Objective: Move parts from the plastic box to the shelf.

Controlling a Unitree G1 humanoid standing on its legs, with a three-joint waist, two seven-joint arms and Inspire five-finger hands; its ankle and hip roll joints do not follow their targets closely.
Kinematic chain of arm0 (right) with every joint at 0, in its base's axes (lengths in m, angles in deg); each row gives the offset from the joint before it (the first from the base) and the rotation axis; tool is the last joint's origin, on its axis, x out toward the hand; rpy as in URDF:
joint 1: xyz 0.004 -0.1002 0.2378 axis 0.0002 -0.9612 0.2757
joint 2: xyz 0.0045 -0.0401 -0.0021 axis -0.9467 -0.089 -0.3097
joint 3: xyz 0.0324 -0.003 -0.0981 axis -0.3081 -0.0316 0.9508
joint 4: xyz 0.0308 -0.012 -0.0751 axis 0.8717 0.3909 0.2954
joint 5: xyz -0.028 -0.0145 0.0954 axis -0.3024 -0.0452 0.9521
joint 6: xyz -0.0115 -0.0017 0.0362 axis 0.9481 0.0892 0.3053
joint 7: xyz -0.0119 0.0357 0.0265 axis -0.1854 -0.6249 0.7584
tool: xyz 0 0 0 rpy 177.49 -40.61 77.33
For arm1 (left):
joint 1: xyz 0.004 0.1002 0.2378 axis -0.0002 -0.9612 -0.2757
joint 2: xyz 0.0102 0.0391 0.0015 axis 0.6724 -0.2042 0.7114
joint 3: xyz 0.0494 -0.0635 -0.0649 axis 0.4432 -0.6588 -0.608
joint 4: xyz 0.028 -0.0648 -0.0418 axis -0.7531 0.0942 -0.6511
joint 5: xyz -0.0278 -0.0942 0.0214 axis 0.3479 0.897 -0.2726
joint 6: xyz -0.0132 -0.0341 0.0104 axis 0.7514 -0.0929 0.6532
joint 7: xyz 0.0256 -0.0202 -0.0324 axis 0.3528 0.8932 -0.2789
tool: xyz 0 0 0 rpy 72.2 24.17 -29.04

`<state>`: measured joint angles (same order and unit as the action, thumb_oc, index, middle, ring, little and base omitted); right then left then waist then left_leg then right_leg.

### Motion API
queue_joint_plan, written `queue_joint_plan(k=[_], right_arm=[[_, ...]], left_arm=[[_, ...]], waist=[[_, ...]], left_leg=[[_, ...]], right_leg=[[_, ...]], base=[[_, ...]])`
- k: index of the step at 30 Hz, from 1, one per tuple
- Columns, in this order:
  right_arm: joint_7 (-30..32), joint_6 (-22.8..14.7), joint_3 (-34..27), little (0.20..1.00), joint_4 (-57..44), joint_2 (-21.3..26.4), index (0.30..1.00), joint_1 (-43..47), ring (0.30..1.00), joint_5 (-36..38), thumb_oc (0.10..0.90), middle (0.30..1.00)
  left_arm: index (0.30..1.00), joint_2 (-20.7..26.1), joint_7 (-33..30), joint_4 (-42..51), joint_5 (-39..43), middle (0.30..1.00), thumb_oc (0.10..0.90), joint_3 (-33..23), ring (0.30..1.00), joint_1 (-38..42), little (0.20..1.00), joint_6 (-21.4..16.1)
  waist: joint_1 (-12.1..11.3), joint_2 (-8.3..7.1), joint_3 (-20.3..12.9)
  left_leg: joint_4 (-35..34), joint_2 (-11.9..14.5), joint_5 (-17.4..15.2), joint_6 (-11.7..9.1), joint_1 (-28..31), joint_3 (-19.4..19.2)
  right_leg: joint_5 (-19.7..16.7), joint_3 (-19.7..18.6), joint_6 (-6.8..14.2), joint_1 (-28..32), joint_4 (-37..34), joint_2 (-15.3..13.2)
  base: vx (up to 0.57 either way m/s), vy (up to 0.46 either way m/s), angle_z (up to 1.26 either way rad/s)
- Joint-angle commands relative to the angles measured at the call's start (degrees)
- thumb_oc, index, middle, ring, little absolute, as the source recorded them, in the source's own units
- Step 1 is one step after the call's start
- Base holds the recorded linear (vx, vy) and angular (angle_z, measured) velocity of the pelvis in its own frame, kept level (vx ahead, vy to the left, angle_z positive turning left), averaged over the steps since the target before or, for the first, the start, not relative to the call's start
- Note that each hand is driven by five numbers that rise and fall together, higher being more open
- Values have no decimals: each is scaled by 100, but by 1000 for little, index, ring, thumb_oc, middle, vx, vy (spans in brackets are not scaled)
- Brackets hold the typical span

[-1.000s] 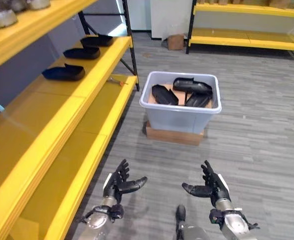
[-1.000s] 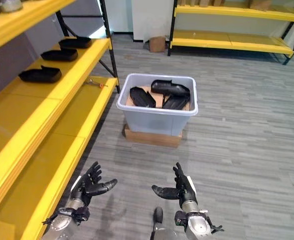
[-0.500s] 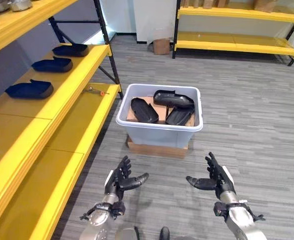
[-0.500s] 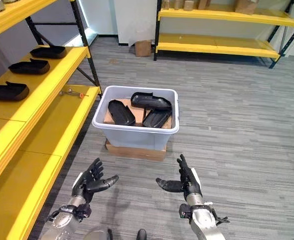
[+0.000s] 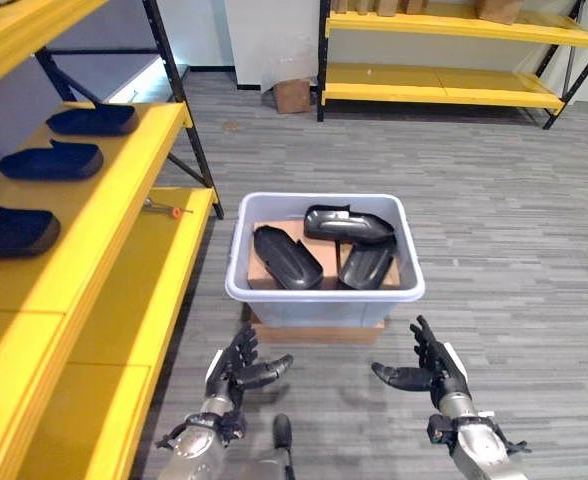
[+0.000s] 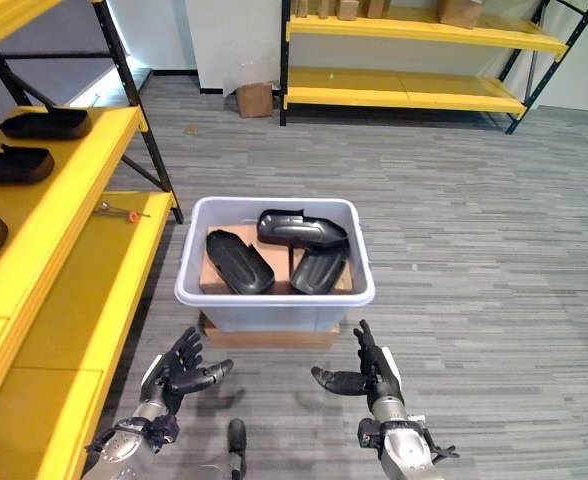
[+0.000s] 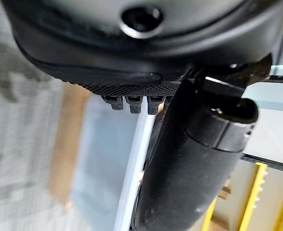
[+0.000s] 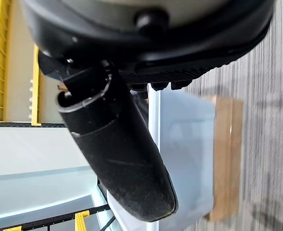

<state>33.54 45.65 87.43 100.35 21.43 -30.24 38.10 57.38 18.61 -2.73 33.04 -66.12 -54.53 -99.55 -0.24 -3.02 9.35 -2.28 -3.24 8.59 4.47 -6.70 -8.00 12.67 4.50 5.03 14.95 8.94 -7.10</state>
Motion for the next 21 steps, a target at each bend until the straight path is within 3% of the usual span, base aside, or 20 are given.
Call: queue_joint_plan(k=[1,4,5,6,8,11,13,15,16,17,18,20,21], right_arm=[[-77,-491,-72,1000,-491,54,1000,440,1000,-288,900,1000],[-108,-465,15,1000,-420,-10,1000,494,1000,-285,900,1000],[-108,-465,16,1000,-419,-10,1000,496,1000,-285,900,1000],[-139,-459,41,1000,-460,-27,1000,490,1000,-265,900,1000],[-147,-446,35,1000,-480,-56,1000,438,1000,-302,900,1000],[-122,-451,4,1000,-500,-57,1000,394,1000,-241,900,1000],[-73,-460,-18,1000,-475,-73,1000,420,1000,-207,900,1000],[-77,-453,-25,1000,-508,-37,1000,452,1000,-239,900,1000],[-84,-439,-25,1000,-555,-17,1000,448,1000,-288,900,1000],[-84,-439,-25,1000,-555,-17,1000,447,1000,-289,900,1000],[-106,-431,-46,1000,-596,13,1000,406,1000,-293,900,1000],[-130,-431,-58,1000,-621,10,1000,382,1000,-267,900,1000],[-139,-434,-70,1000,-632,16,1000,342,1000,-245,900,1000]], left_arm=[[1000,195,16,596,-156,1000,900,-189,1000,84,1000,-540],[1000,274,-35,621,-223,1000,900,-168,1000,146,1000,-527],[1000,274,-36,621,-223,1000,900,-169,1000,147,1000,-526],[1000,338,-38,650,-276,1000,900,-156,1000,179,1000,-504],[1000,354,-23,647,-346,1000,900,-149,1000,165,1000,-473],[1000,361,38,627,-314,1000,900,-148,1000,167,1000,-486],[1000,356,56,617,-261,1000,900,-159,1000,169,1000,-504],[1000,354,75,618,-231,1000,900,-173,1000,148,1000,-520],[1000,343,88,587,-251,1000,900,-175,1000,141,1000,-539],[1000,343,89,586,-251,1000,900,-175,1000,140,1000,-540],[1000,340,124,559,-266,1000,900,-150,1000,118,1000,-530],[1000,321,133,531,-279,1000,900,-143,1000,107,1000,-525],[1000,288,148,504,-289,1000,900,-163,1000,50,1000,-536]], waist=[[-133,-44,-346],[-70,21,-244],[-77,17,-245],[36,123,-115],[90,226,-49],[194,326,-11],[226,351,40],[274,349,58],[334,306,65],[333,308,68],[397,255,42],[395,209,11],[324,156,-103]], left_leg=[[416,461,-358,-348,-54,147],[365,306,-545,-124,213,258],[362,302,-544,-122,211,249],[341,275,-646,-23,418,309],[322,266,-744,38,594,334],[250,280,-829,-14,831,335],[216,327,-890,-87,938,305],[157,364,-906,-154,1008,349],[136,375,-945,-210,1081,422],[134,376,-945,-210,1088,421],[126,384,-981,-263,1128,489],[99,426,-1004,-319,1170,493],[45,473,-1015,-383,1211,431]], right_leg=[[-1185,50,294,-605,384,-92],[-1856,-127,393,-1211,1693,-70],[-1848,-138,396,-1229,1716,-75],[-2115,-207,416,-1580,2462,15],[-2018,-44,351,-1894,2807,-88],[-1567,298,181,-2253,2147,-255],[-1583,516,208,-2322,1323,-449],[-1724,436,294,-2322,794,-536],[-1977,155,407,-2293,424,-594],[-1981,155,408,-2284,416,-591],[-2082,-179,462,-2198,202,-578],[-2031,-209,468,-2031,-24,-575],[-1920,46,464,-1790,-440,-592]], base=[[216,172,-3],[154,150,10],[139,159,18],[136,151,22],[201,163,18],[206,56,9],[153,-56,5],[143,-120,13],[109,-111,21],[147,-188,31],[72,-103,34],[122,-188,46],[128,-191,34]])
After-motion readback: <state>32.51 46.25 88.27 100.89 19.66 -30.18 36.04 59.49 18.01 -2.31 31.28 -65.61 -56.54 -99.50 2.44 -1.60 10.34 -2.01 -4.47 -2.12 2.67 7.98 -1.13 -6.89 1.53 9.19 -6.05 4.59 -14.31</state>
